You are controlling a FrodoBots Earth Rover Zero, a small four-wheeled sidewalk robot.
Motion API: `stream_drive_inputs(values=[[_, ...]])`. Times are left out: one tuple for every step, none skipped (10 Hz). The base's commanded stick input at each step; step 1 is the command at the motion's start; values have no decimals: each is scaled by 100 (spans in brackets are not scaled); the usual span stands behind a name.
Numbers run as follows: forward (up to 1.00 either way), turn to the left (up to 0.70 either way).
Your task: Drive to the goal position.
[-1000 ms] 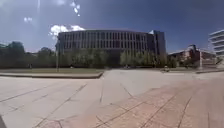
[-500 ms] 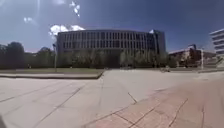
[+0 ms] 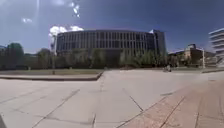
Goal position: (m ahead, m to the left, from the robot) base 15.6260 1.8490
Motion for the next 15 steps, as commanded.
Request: stream_drive_inputs(values=[[70,1],[70,1],[70,1],[70,1],[70,1],[70,1],[70,1],[70,1],[70,1],[70,1],[70,1],[70,1],[70,1],[70,1],[70,1]])
